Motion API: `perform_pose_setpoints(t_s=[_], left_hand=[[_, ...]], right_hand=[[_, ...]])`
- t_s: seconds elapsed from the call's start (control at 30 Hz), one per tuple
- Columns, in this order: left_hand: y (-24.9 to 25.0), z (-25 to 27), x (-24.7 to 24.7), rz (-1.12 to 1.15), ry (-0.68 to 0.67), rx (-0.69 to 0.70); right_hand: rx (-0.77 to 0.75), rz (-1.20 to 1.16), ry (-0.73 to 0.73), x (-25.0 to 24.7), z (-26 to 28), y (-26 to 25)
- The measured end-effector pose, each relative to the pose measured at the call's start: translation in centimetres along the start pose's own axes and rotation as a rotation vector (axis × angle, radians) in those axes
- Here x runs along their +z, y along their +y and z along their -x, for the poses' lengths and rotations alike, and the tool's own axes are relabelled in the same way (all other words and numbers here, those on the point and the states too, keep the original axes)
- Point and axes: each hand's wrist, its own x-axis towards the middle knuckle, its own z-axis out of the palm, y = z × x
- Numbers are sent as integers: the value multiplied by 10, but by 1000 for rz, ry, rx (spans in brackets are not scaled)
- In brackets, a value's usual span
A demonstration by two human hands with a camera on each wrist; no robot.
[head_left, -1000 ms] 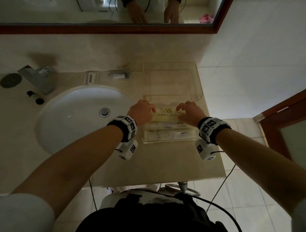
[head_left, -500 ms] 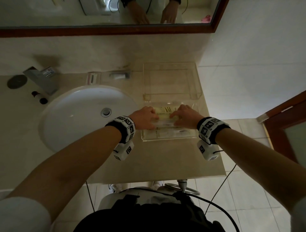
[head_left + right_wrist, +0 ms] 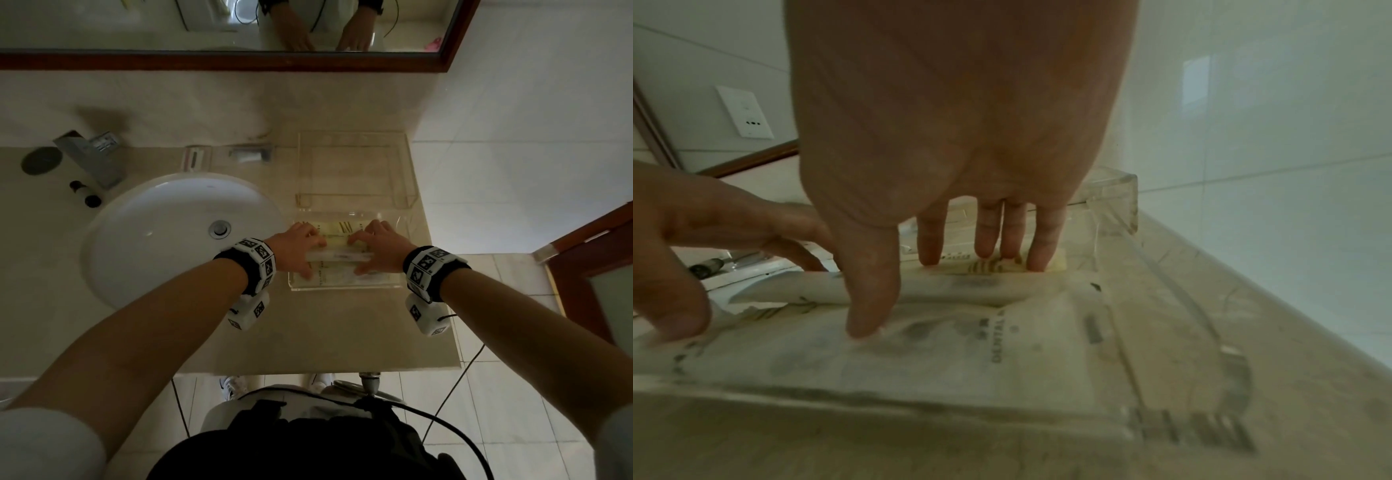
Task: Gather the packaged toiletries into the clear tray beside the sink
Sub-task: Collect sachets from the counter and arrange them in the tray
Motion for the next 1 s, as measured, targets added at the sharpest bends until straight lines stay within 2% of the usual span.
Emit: perform_pose_setpoints(t_s=[0.2,0.47,0.8,1.0], left_hand=[[-3,3,6,31,94,42],[-5,5,2,39,12,59],[-7,3,8,-48,60,52],[-4,6,4,-28,49,49]], right_hand=[[-8,0,18,1,0,-1],[-36,4,7,1,3,2],[-21,0,55,7,1,1],[-28,37,24,2,1,-1]])
